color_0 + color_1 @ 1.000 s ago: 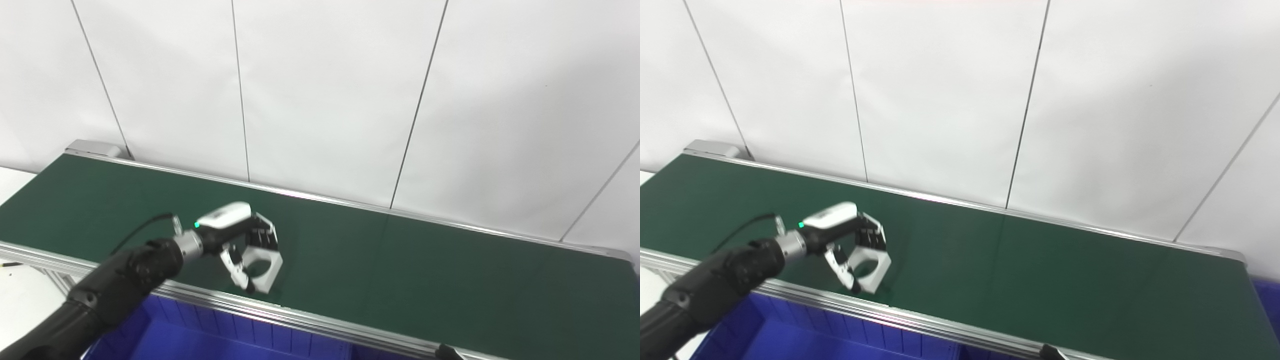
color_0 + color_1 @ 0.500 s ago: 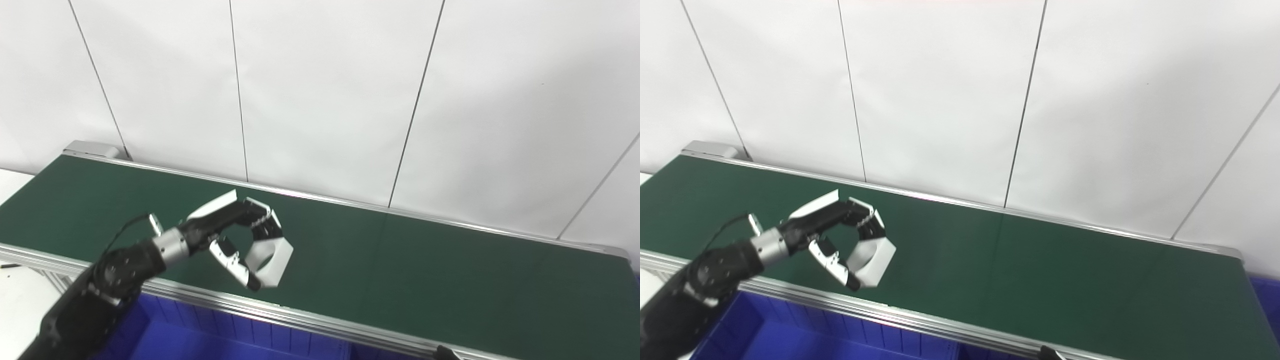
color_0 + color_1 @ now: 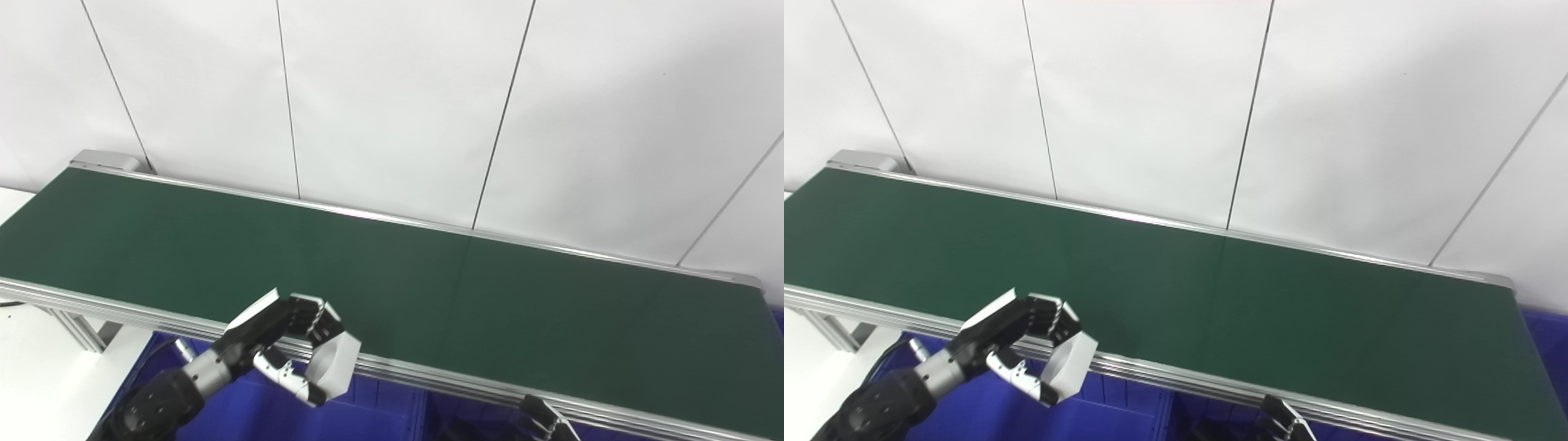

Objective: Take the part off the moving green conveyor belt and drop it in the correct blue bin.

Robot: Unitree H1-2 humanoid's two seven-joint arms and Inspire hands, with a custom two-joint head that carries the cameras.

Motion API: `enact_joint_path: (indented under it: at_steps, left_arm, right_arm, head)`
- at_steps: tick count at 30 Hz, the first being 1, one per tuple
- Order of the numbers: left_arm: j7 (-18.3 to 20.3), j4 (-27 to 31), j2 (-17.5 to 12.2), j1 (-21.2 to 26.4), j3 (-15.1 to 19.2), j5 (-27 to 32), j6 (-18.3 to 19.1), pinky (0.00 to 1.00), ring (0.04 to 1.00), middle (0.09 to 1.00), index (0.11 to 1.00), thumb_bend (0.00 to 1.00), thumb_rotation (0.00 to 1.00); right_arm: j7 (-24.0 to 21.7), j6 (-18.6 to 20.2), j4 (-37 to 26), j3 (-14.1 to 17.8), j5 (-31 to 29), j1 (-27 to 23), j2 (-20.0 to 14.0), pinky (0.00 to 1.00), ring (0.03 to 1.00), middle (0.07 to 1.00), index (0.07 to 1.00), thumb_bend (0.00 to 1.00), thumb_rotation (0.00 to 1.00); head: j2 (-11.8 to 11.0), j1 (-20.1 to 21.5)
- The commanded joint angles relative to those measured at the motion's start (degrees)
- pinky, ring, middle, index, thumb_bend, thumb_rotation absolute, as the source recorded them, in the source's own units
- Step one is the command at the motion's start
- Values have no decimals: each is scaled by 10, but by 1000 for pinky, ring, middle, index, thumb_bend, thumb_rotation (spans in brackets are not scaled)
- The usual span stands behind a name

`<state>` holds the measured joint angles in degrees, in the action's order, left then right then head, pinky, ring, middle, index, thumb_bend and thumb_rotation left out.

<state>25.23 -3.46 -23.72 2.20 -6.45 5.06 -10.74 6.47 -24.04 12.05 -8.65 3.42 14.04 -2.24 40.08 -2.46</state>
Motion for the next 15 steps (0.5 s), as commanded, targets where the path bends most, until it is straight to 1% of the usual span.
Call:
enact_joint_path:
  at_steps: [1, 3, 5, 7, 10, 11, 14, 15]
  left_arm:
    - [4, 8, -13, 7, 6, -1, -12, 408, 449, 484, 471, 479, 0]
    - [7, -2, -12, 3, 0, -10, -17, 413, 446, 479, 474, 479, 0]
    - [6, -17, -11, 0, -6, -28, -25, 415, 446, 478, 475, 479, 0]
    - [-2, -35, -8, -3, -13, -53, -34, 428, 449, 482, 473, 479, 0]
    - [-11, -68, 0, -6, -18, -74, -55, 450, 453, 489, 468, 479, 0]
    - [-14, -76, 3, -7, -20, -80, -59, 454, 455, 492, 464, 479, 0]
    - [-29, -113, 8, -6, -32, -119, -79, 453, 458, 497, 458, 479, 0]
    - [-38, -127, 7, -4, -39, -141, -91, 452, 459, 498, 457, 479, 0]
  right_arm:
    - [-7, -29, -18, 0, 4, -2, -2, 629, 725, 772, 762, 674, 124]
    - [-13, -29, -18, 2, -6, -3, -3, 629, 724, 766, 750, 680, 112]
    - [-21, -29, -16, 5, -15, -3, -1, 631, 726, 767, 744, 692, 127]
    - [-23, -29, -17, 5, -13, -2, 1, 629, 727, 771, 746, 694, 133]
    - [-20, -29, -21, 4, -5, 1, 3, 627, 724, 772, 750, 689, 109]
    - [-20, -29, -21, 4, -3, 2, 3, 626, 723, 772, 751, 688, 115]
    - [-19, -29, -25, 3, 1, 5, 1, 621, 721, 767, 748, 690, 124]
    - [-20, -29, -26, 3, 2, 6, 0, 620, 721, 766, 748, 691, 126]
  head:
    - [5, -2]
    - [9, -4]
    - [12, -5]
    - [16, -4]
    - [19, -4]
    - [19, -4]
    - [22, -3]
    - [23, -3]
